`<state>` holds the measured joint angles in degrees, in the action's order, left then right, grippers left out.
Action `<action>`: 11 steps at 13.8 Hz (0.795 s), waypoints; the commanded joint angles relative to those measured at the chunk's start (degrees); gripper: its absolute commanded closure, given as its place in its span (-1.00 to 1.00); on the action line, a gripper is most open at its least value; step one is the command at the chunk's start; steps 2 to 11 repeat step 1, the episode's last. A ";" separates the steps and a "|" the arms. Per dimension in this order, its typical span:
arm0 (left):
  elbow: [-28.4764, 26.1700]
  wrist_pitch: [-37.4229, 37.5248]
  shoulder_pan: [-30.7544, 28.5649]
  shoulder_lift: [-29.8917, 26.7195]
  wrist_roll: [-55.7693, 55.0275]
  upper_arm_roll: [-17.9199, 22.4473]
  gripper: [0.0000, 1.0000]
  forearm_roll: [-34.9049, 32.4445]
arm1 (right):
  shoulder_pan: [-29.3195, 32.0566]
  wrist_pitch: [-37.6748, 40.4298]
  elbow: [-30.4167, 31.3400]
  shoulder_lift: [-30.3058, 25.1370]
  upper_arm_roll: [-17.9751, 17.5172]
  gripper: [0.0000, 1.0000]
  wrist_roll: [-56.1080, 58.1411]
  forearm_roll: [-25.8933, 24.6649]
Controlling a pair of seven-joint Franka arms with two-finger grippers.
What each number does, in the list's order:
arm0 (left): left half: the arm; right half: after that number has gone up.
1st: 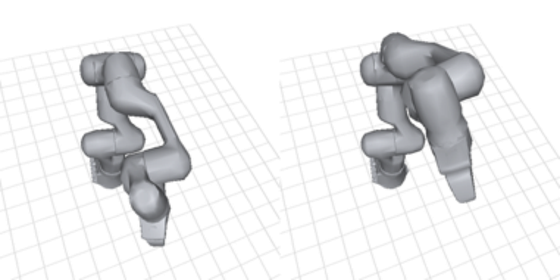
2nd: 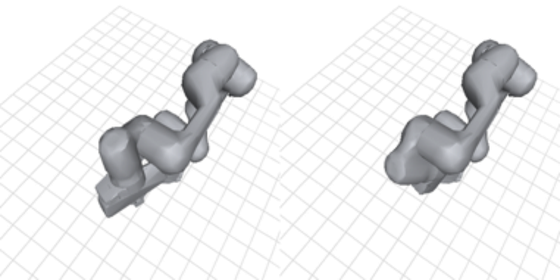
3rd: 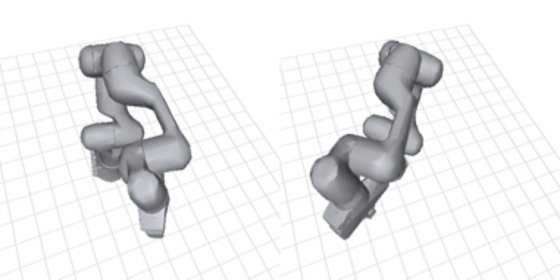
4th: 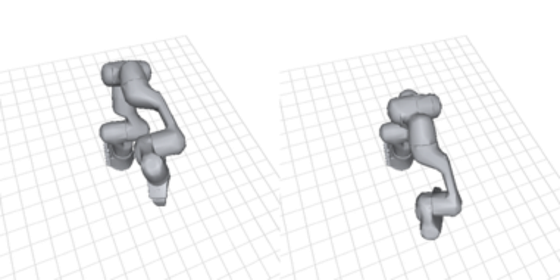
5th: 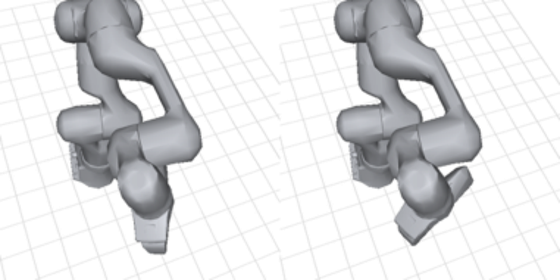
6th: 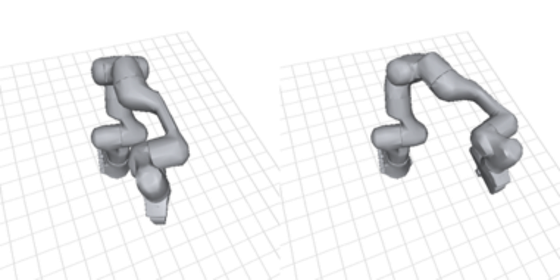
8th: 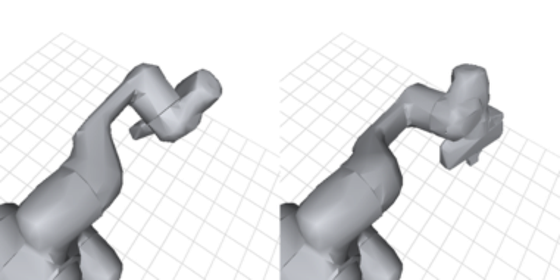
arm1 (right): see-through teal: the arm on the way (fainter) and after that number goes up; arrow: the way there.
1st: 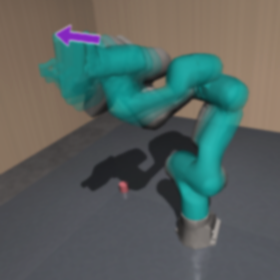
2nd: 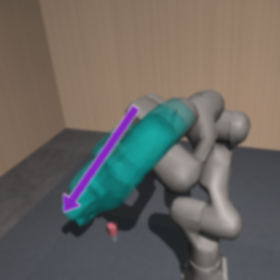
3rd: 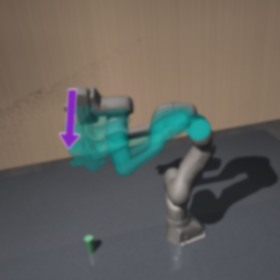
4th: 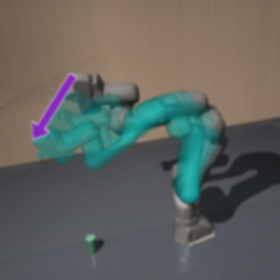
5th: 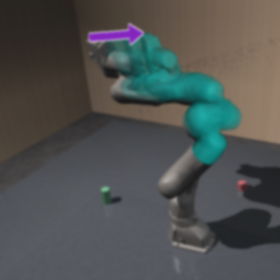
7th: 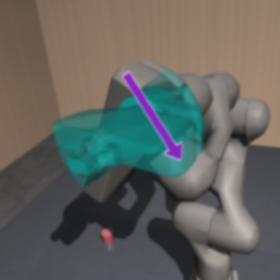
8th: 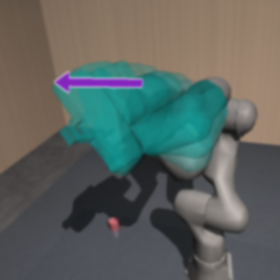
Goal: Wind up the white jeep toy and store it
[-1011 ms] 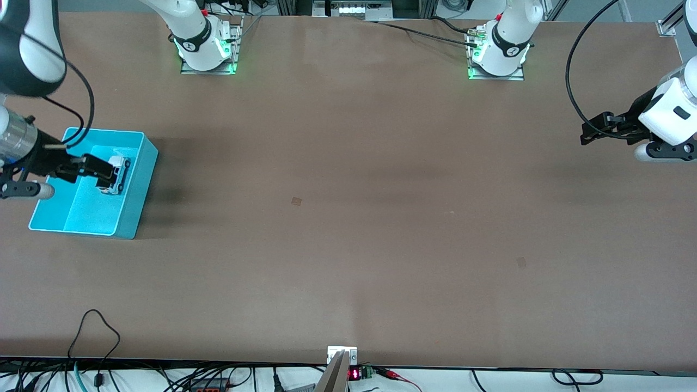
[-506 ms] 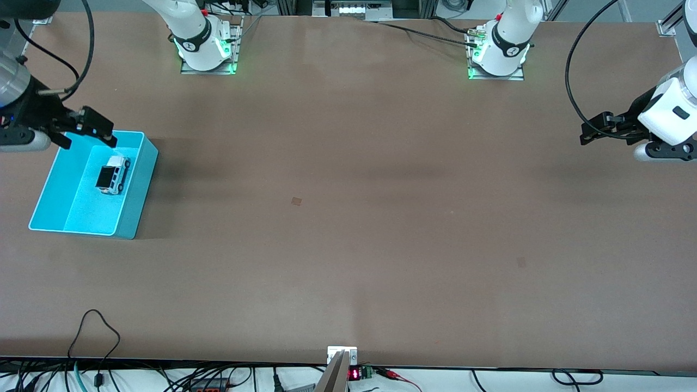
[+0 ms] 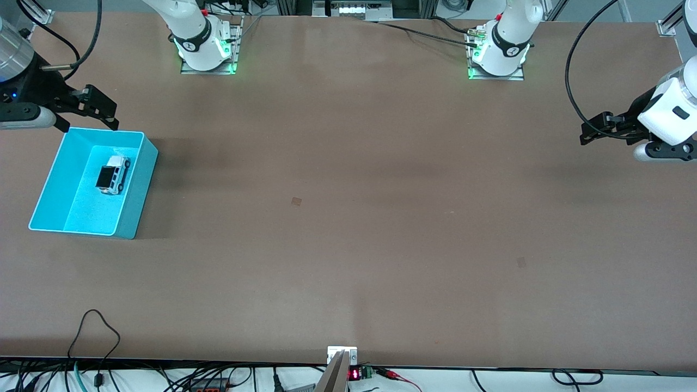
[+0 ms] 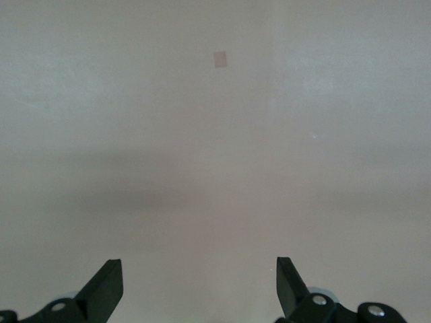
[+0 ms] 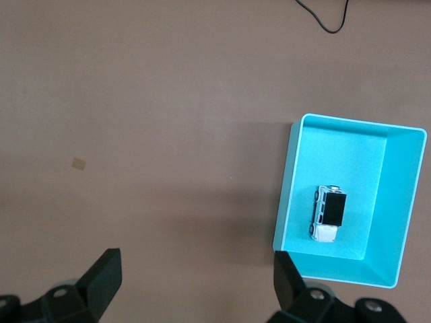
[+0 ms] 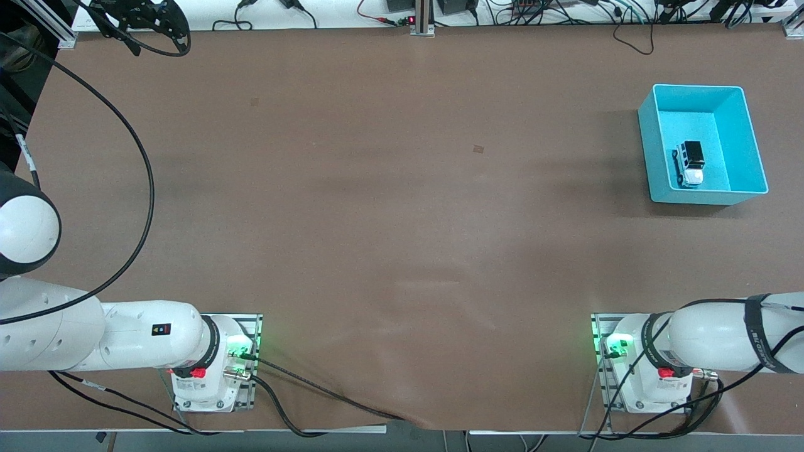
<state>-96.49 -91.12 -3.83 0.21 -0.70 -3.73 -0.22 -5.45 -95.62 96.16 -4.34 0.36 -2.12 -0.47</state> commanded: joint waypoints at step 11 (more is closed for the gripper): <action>0.69 0.94 0.05 -0.21 0.43 -0.14 -1.00 -0.92 | 0.17 1.32 -1.42 0.30 -0.18 -1.00 0.19 -0.14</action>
